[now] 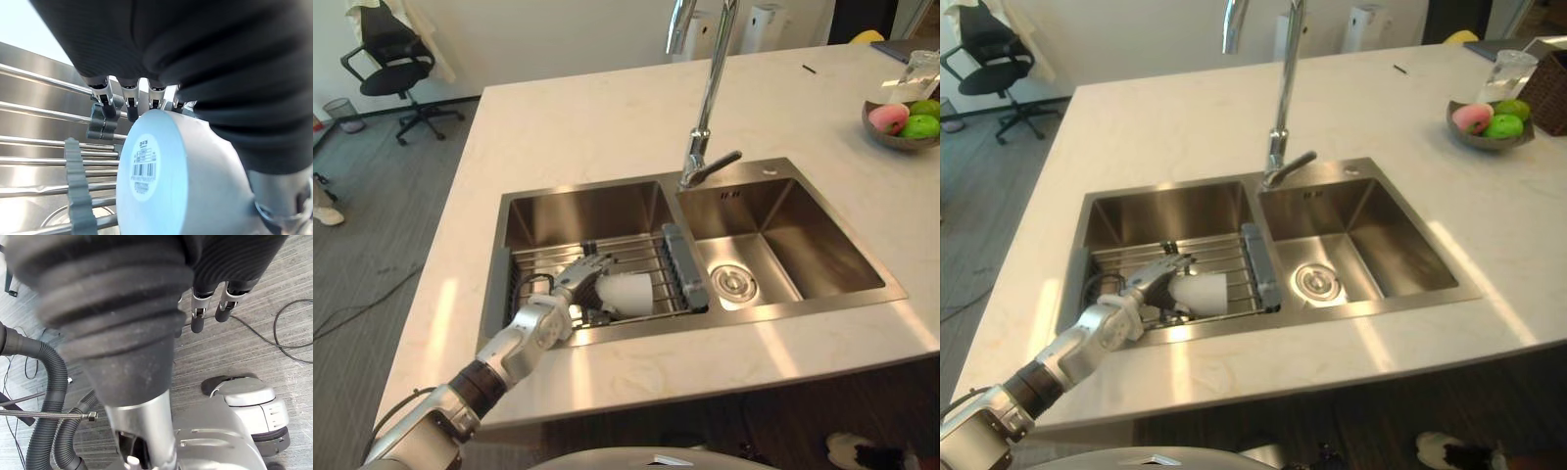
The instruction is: Walk over to the sink, pick up the cup, carry it to the dishwasher, place the cup inside the dishwasher, then close the dishwasher door
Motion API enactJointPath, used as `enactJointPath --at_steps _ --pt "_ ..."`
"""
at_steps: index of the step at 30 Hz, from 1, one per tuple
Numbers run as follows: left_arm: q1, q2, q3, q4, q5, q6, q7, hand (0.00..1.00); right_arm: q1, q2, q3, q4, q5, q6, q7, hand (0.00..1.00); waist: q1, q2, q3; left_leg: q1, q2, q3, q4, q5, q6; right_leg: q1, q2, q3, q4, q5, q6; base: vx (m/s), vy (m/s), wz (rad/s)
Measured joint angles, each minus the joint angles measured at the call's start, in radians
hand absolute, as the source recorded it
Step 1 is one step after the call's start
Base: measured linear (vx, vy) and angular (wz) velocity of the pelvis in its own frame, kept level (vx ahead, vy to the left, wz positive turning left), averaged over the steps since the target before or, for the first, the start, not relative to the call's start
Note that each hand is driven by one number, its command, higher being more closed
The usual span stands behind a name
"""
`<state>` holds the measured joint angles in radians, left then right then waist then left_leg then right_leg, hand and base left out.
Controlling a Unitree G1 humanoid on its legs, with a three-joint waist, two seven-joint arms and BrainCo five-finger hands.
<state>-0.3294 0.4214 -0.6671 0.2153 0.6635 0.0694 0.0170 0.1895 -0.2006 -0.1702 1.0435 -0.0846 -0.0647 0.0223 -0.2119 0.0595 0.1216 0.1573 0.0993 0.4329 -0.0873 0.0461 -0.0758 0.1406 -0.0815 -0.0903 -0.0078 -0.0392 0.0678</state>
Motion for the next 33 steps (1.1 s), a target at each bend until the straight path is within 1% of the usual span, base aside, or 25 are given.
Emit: enactJointPath --at_steps 7,11,13,16,22,27,33 --pt "0.003 0.007 -0.013 -0.016 0.071 -0.042 0.0 0.0 0.005 -0.002 0.004 -0.006 0.0 -0.007 0.0 0.0 -0.001 0.004 0.002 -0.003 0.0 -0.006 0.0 0.0 0.0 -0.003 0.0 -0.004 0.006 -0.007 0.002 0.0 -0.001 0.02" --pt "0.003 0.044 -0.049 -0.097 0.101 -0.043 -0.004 0.0 0.004 -0.005 0.011 -0.006 0.0 -0.009 0.0 0.0 -0.003 0.005 0.003 -0.004 -0.001 -0.015 0.0 -0.001 -0.001 -0.004 0.0 -0.007 0.016 -0.016 0.002 0.0 0.0 0.06" --pt "0.002 0.053 -0.058 -0.132 0.107 -0.043 -0.016 0.0 0.004 -0.007 0.013 -0.006 0.0 -0.009 0.0 0.0 -0.003 0.005 0.003 -0.005 -0.001 -0.016 0.0 -0.002 -0.002 -0.004 0.0 -0.008 0.016 -0.017 0.0 0.0 0.0 0.0" --pt "-0.003 0.078 -0.106 -0.185 0.106 -0.044 -0.046 0.0 0.001 -0.011 0.031 -0.006 0.0 -0.012 0.0 0.0 -0.008 0.007 0.004 -0.006 -0.001 -0.018 0.0 -0.003 -0.003 -0.006 0.0 -0.008 0.016 -0.018 0.0 0.0 0.0 0.0" --pt "-0.054 0.101 -0.158 -0.209 0.105 -0.028 -0.085 0.0 0.0 -0.024 0.045 -0.007 0.001 -0.022 0.0 0.0 -0.012 0.017 0.009 -0.007 -0.001 -0.02 0.0 -0.003 -0.003 -0.007 0.0 -0.007 0.018 -0.019 -0.001 0.0 0.0 0.0" --pt "-0.069 0.11 -0.163 -0.219 0.103 -0.017 -0.113 0.0 0.002 -0.026 0.043 -0.006 0.001 -0.022 0.0 0.0 -0.02 0.021 0.011 -0.006 -0.001 -0.017 0.0 -0.003 -0.003 -0.009 0.0 -0.003 0.021 -0.018 -0.002 0.0 0.0 0.0" --pt "-0.069 0.11 -0.162 -0.206 0.084 -0.001 -0.106 0.0 0.004 -0.026 0.024 -0.006 0.001 -0.03 0.013 0.0 -0.025 0.03 0.016 0.0 -0.001 -0.011 0.0 -0.003 -0.004 -0.009 0.001 0.005 0.024 -0.018 -0.003 -0.01 -0.002 -0.02"
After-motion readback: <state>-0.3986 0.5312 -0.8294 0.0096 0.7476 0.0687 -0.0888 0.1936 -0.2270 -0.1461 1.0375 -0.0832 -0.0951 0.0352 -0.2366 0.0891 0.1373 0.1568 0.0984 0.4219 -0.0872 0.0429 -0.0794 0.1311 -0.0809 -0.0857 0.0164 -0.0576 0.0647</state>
